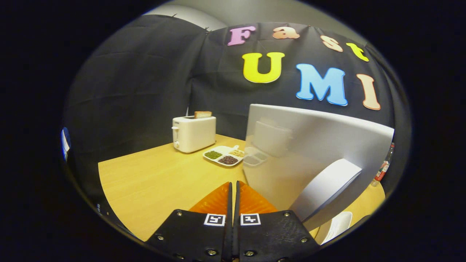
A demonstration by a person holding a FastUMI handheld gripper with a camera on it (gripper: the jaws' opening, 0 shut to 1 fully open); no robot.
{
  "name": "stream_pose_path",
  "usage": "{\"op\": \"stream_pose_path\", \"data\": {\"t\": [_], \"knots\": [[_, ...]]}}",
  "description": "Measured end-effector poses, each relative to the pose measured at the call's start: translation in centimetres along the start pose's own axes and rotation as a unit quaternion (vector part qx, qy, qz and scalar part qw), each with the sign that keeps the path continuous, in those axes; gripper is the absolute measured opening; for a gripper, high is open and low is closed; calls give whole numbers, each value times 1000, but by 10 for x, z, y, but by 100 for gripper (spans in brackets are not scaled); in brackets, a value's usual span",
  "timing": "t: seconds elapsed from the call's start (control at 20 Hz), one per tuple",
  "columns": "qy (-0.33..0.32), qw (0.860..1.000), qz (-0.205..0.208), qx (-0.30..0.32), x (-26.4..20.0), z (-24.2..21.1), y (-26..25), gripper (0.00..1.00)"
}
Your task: Open the microwave, put the food inside, and close the microwave door.
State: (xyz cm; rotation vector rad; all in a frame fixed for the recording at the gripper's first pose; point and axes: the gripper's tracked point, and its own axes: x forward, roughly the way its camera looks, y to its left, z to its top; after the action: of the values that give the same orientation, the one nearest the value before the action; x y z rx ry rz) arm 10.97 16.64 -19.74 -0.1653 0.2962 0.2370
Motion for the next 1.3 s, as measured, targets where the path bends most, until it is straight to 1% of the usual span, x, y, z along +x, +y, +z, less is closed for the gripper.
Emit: {"op": "stream_pose_path", "data": {"t": [0.25, 0.45, 0.65, 0.8, 1.1, 1.2, 1.25, 1.3], "knots": [[2, 998, -64, -1, 17, -2, -70, 1], [-11, 994, -110, 10, 37, 10, -116, 1], [-37, 987, -156, -13, 55, 22, -146, 1], [-39, 983, -178, -16, 71, 25, -164, 1], [-42, 971, -235, -12, 97, 34, -208, 1], [-41, 968, -248, 1, 108, 35, -219, 1], [-38, 968, -248, 9, 111, 34, -224, 1], [-45, 966, -255, 4, 114, 39, -226, 1]]}}
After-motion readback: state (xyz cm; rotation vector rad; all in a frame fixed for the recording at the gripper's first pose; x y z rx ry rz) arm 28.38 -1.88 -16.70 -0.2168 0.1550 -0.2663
